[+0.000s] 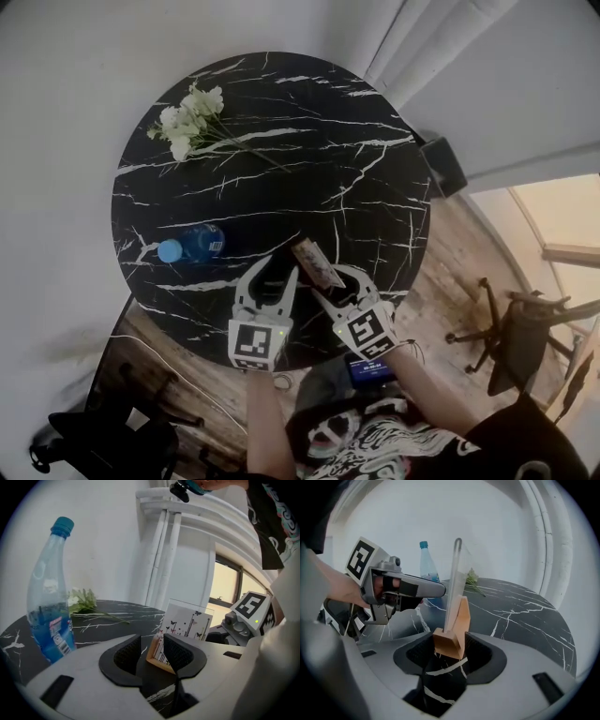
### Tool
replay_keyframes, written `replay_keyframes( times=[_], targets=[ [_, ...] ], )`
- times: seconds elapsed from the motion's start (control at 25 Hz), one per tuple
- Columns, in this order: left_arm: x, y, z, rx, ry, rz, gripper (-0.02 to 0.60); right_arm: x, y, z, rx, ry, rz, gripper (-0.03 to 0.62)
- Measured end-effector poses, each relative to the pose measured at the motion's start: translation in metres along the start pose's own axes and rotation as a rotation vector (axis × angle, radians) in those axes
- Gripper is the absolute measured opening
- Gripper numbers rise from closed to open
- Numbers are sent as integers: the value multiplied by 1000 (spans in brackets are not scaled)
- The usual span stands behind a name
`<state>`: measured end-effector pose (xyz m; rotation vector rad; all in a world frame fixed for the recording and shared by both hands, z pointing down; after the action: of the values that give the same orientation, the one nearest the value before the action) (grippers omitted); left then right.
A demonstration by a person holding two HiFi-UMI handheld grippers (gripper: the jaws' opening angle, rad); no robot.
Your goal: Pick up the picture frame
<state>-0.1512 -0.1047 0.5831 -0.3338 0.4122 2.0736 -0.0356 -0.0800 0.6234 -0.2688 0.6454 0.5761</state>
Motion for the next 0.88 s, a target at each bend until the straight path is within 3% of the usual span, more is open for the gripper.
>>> replay_keyframes(
  times=[0.32,0.56,0.72,0.88],
  targets=[
    [-28,-7,9,-100,123,154,246,8,-30,8,-21,-12,-75,199],
    [-42,-14,2,-116,94,266,285,4,-42,7,16,3,-121,189],
    [-55,-17,6,-153,135,306,301,3,-46,6,24,-6,-149,187],
    [-60,-15,4,-150,118,313,310,3,-51,5,22,-18,-157,181]
  ],
)
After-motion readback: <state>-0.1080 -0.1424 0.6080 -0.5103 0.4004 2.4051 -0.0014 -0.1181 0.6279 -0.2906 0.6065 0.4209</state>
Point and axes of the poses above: the fingertips, and each gripper's own axes: x backward along the fingers, y to its left, z out of its underside, the point moved 5 cm from there along x, backward along the fingers, and after that the axes turned 1 degree about x, right-handed, at the moved point
